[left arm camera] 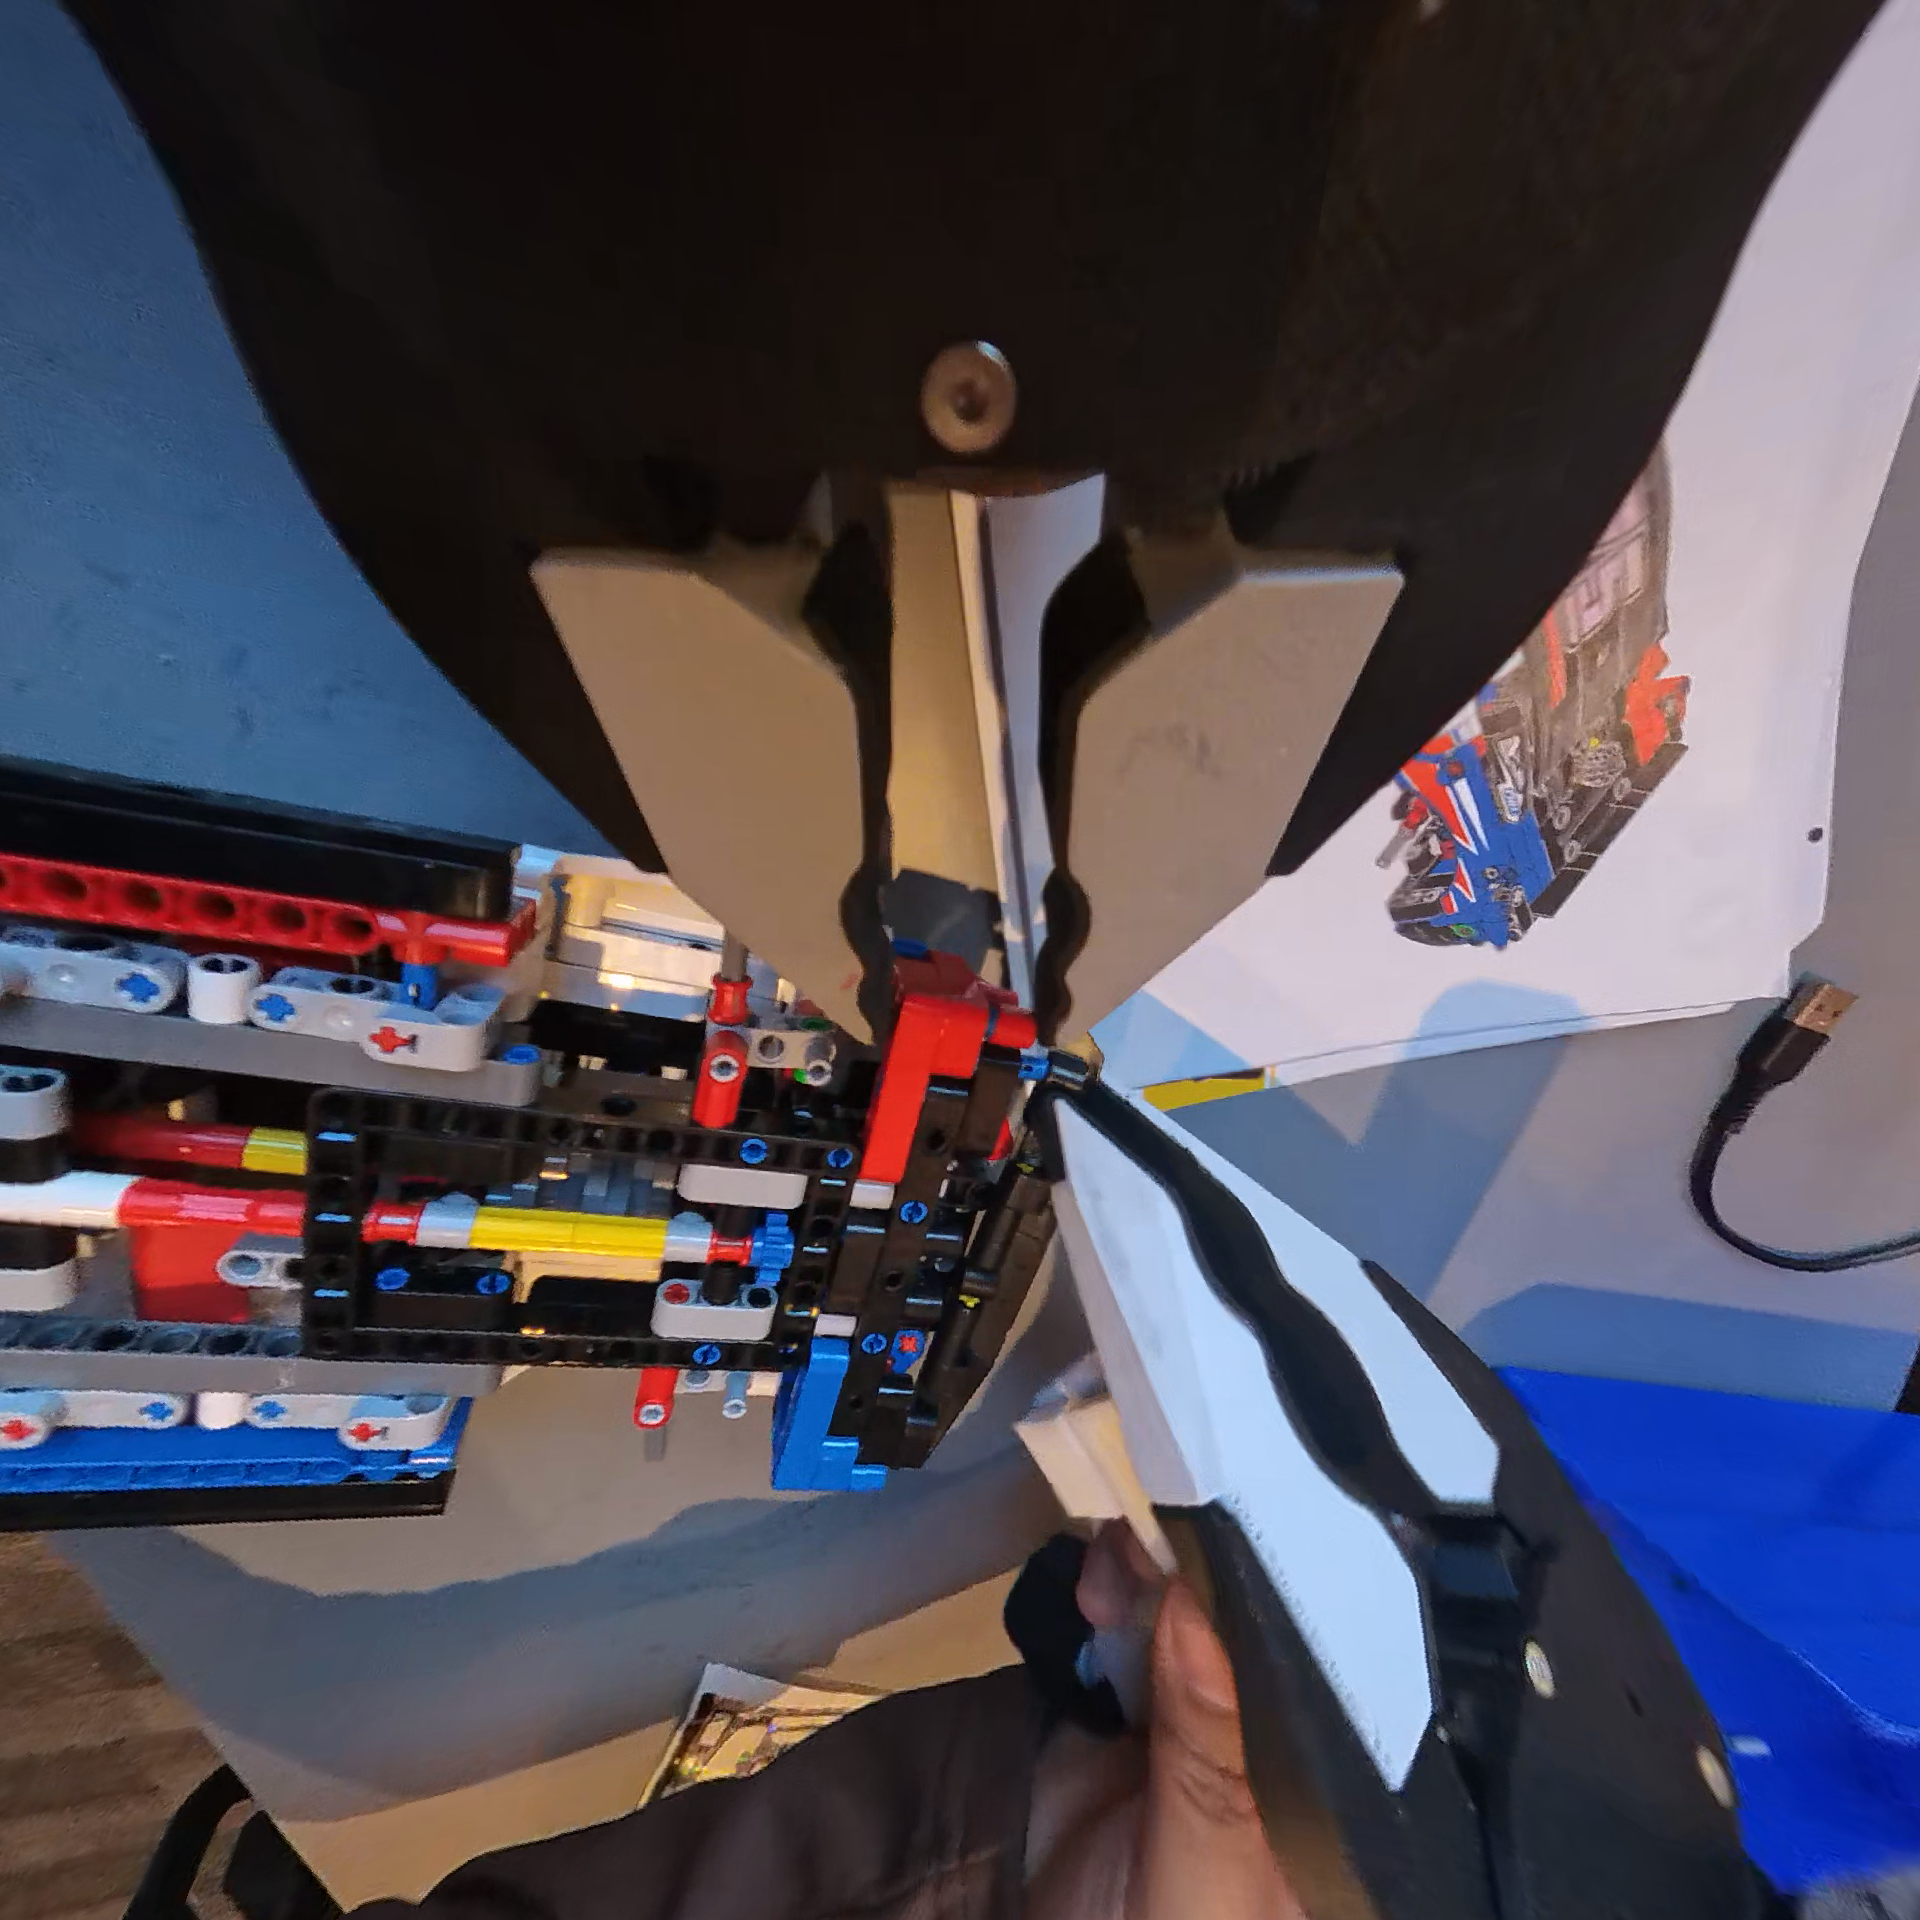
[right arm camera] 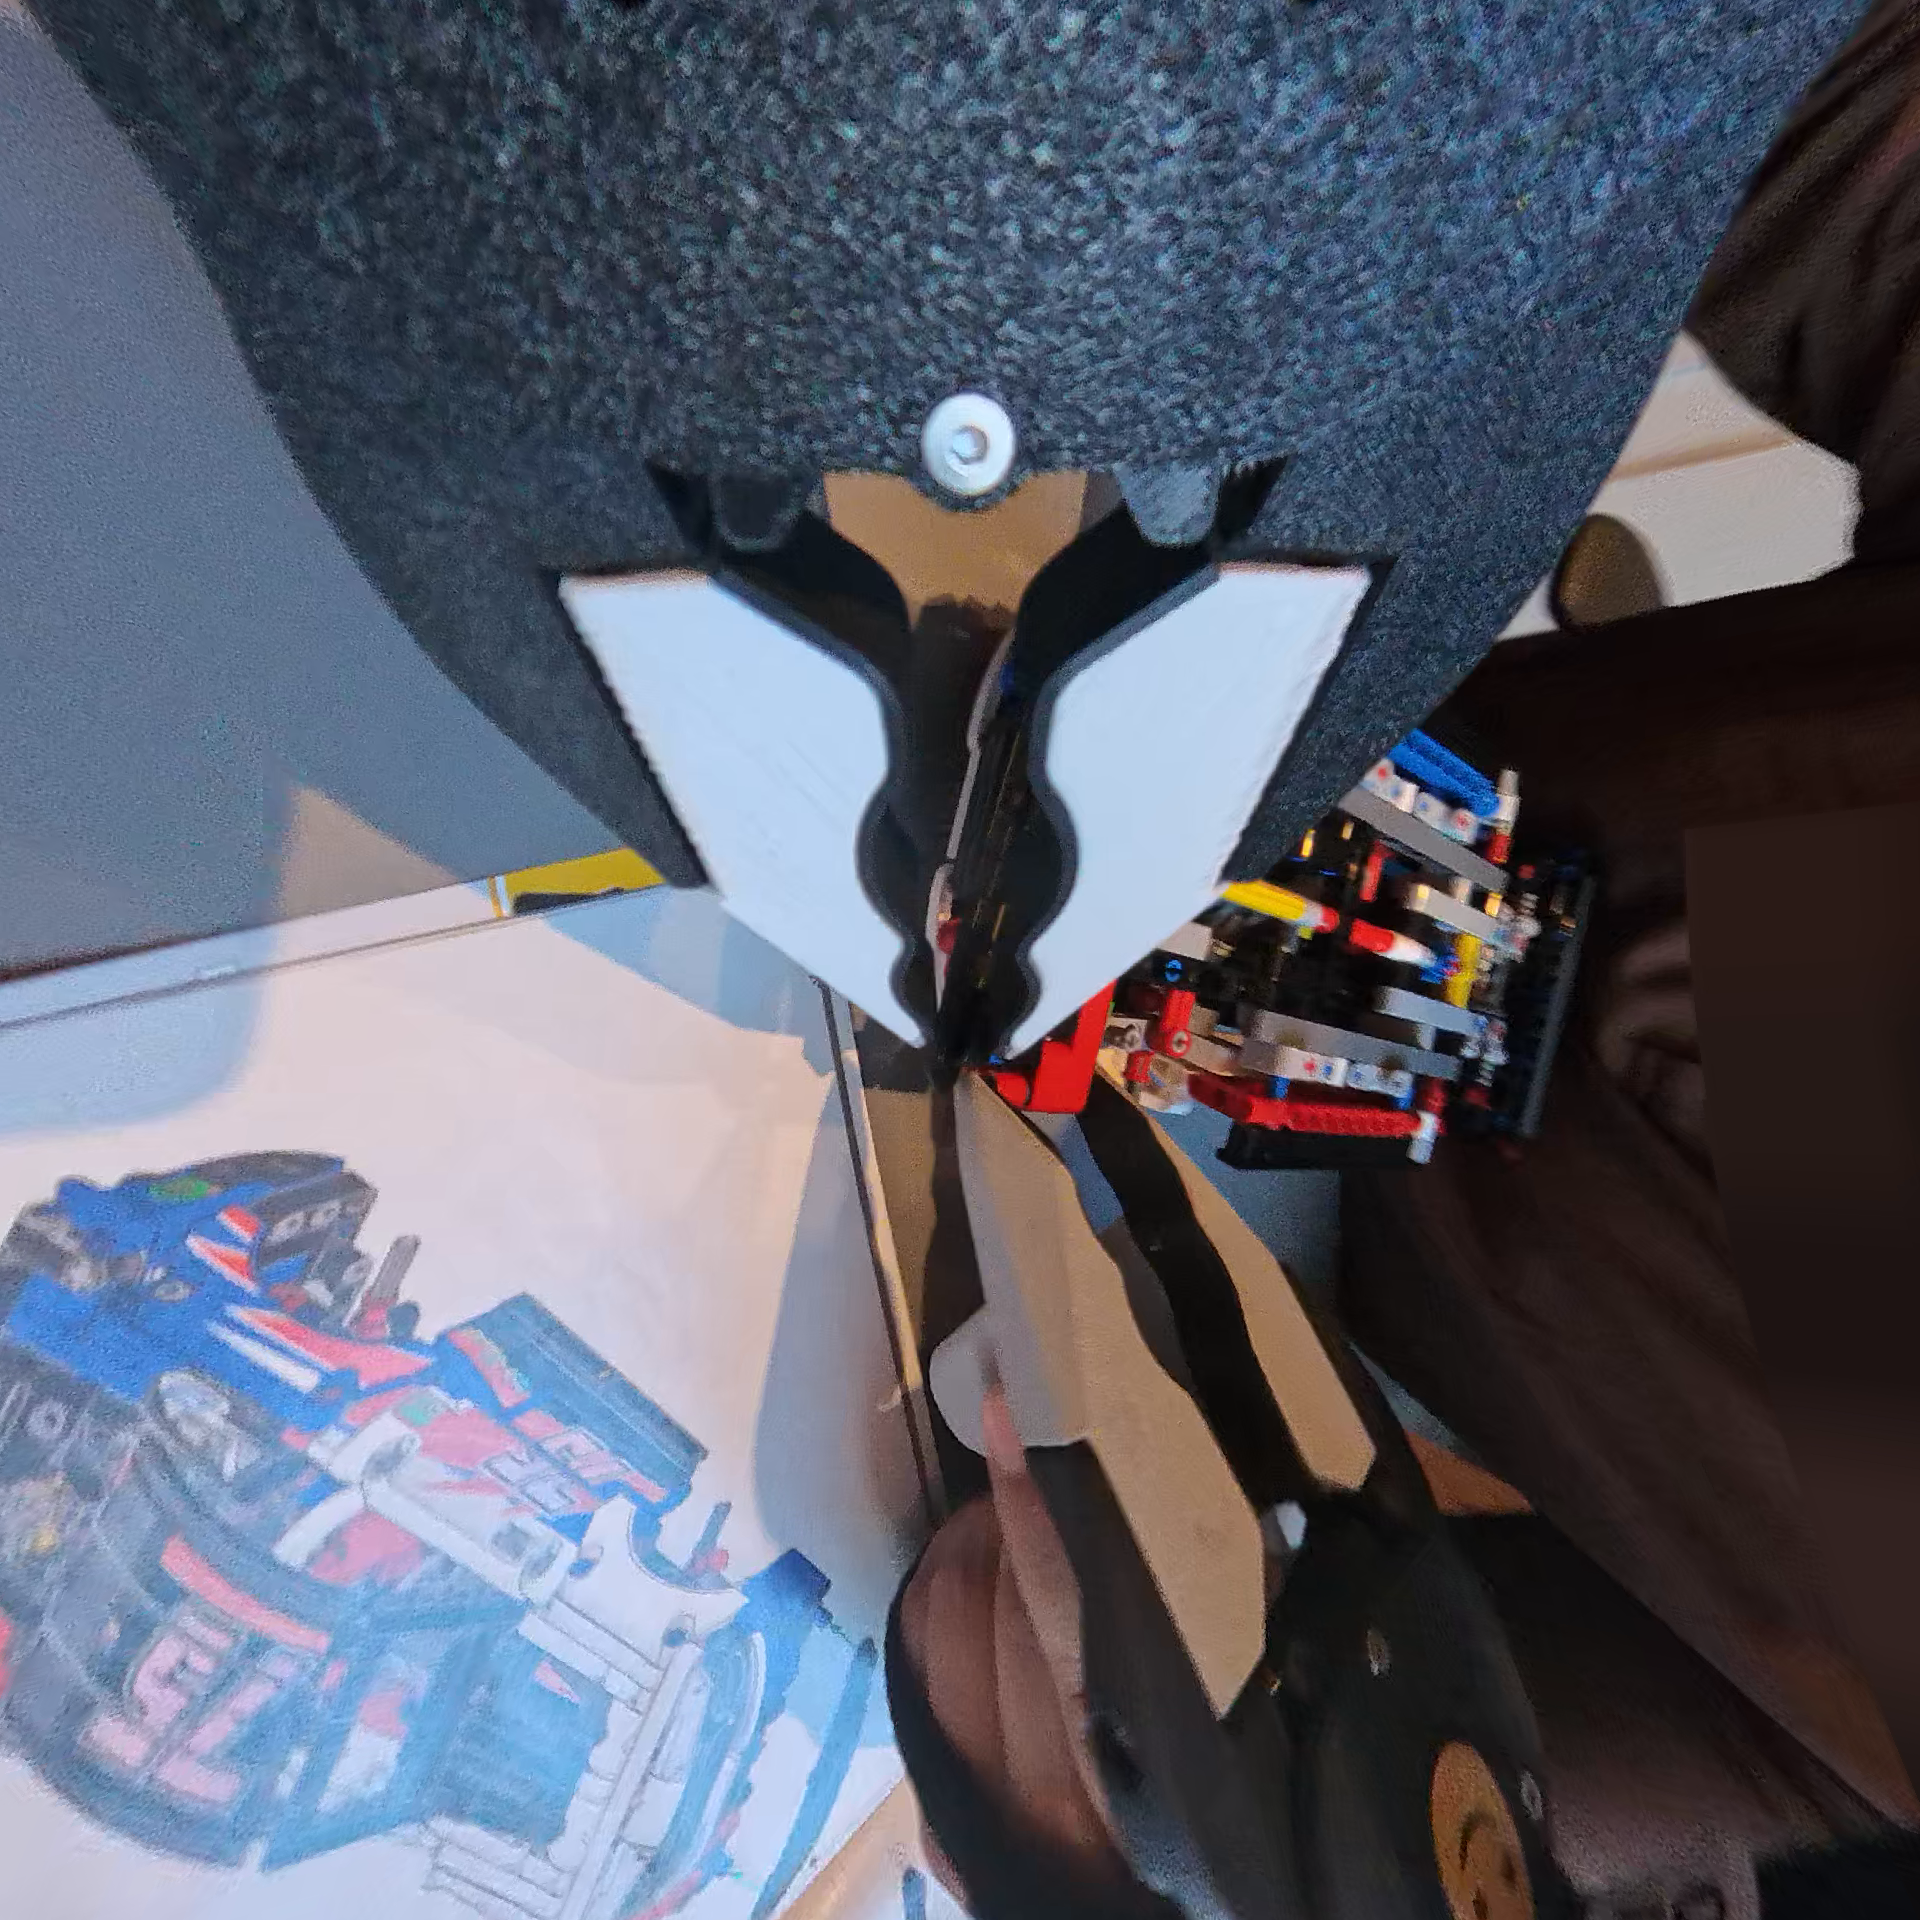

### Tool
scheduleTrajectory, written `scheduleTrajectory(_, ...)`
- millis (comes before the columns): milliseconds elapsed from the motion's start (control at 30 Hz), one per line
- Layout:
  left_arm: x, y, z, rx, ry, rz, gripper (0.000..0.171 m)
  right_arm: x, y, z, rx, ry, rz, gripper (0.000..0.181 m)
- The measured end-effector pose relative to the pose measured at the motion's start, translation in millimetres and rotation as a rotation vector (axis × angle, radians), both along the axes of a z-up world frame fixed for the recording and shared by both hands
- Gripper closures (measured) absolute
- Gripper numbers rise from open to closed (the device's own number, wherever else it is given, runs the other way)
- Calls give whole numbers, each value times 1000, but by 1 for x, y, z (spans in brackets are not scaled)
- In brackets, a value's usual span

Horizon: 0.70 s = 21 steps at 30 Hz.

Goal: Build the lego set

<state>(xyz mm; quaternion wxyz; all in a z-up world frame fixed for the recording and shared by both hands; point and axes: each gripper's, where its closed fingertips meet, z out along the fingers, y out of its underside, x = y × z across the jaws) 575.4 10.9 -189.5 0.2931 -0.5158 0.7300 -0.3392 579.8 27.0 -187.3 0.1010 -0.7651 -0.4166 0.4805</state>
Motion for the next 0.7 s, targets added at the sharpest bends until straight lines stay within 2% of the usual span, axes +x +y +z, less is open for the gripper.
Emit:
scheduleTrajectory(133, -2, -1, 0, -57, 15, 9, 147, -1, 1, 1, 157, -45, 40, 174)
scheduleTrajectory(300, -2, -3, -2, -117, 43, 33, 147, -2, -1, -1, 222, 2, 45, 176)
scheduleTrajectory(467, 1, -5, 0, -26, 25, 51, 148, 1, -3, 1, -19, 220, 41, 176)
scheduleTrajectory(533, 0, -5, 1, -33, 28, 54, 148, 0, -4, 1, -83, 271, 37, 176)
scheduleTrajectory(700, 0, -6, -1, -86, 38, 62, 147, 0, -5, 1, -93, 275, 96, 176)
